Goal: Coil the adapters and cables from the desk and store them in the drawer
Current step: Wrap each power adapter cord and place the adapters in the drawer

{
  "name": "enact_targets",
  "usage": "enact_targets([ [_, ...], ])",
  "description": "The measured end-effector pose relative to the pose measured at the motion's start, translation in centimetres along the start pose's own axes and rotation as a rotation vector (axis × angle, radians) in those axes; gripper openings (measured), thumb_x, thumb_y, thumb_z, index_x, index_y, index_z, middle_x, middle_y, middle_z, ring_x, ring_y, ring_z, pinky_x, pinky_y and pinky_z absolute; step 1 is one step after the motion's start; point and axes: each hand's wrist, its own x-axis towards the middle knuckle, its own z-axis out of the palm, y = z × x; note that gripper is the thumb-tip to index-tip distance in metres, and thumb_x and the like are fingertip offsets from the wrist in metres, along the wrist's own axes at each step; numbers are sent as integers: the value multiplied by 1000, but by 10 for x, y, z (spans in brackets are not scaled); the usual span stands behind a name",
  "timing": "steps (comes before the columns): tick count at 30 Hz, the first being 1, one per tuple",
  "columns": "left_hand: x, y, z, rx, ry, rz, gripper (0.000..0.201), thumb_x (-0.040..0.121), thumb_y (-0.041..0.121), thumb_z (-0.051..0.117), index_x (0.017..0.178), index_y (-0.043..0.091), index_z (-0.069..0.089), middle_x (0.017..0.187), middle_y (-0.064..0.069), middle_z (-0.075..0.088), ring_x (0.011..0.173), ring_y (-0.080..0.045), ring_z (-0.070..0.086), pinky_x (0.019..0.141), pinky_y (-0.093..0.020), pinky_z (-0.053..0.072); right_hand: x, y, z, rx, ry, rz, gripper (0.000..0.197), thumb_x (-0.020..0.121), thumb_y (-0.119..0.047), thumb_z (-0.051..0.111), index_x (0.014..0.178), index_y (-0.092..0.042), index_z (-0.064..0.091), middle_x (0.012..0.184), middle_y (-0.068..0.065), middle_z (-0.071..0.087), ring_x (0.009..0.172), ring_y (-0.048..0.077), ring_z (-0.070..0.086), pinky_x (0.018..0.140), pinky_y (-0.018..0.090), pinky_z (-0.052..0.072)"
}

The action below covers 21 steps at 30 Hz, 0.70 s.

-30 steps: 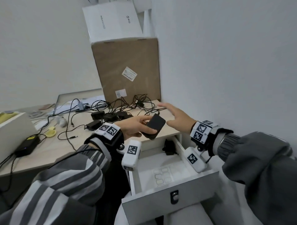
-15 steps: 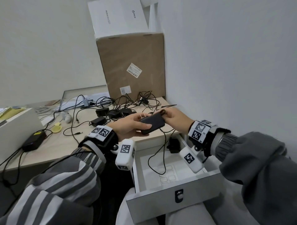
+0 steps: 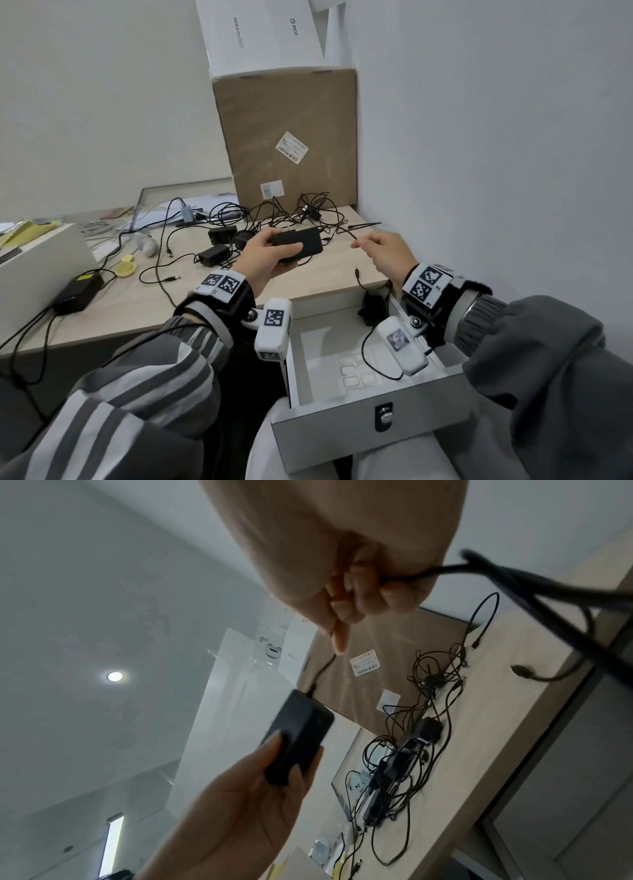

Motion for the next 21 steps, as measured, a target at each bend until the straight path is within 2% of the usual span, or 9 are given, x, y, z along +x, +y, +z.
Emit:
enact_targets([
  [3,-10,8,3,-79,-209,11,26,84,1,64,106,14,58,96,-5,67,83,-22,68,63,-23,50,6,3,-6,-143,-91,23,18,94,-14,53,93,-10,70,63,-16,45,54,-2,37,50,13,29],
  [6,-21,9,11,48,-414,-69,30,79,10,65,107,17,59,90,-2,67,76,-17,67,54,-20,46,10,5,-9,-271,-225,6,12,91,-19,61,88,-14,71,60,-11,49,54,5,40,50,13,31],
  [9,-27,3,13,162,-572,-252,30,79,9,70,107,17,60,88,-4,65,70,-14,65,51,-19,47,14,0,-16,-411,-405,-19,14,83,-22,71,88,-9,75,74,1,65,70,10,52,70,24,41],
  [11,-32,1,13,259,-650,-329,29,83,10,64,111,13,58,87,-4,63,65,-12,63,50,-18,47,14,-6,-20,-505,-482,-18,20,77,-27,77,85,-8,76,82,5,71,75,8,56,75,26,42],
  [14,-41,1,19,419,-680,-376,23,93,0,55,115,5,55,85,-6,62,60,-10,64,49,-16,48,13,-16,-21,-598,-543,-26,22,73,-30,79,81,-10,76,85,4,73,77,7,57,77,25,44],
  [21,-44,2,34,565,-620,-391,21,93,-1,55,113,5,55,87,-11,64,59,-12,68,44,-14,45,9,-27,-10,-636,-540,-91,13,71,-27,81,72,-15,74,78,3,71,74,9,58,78,32,48],
])
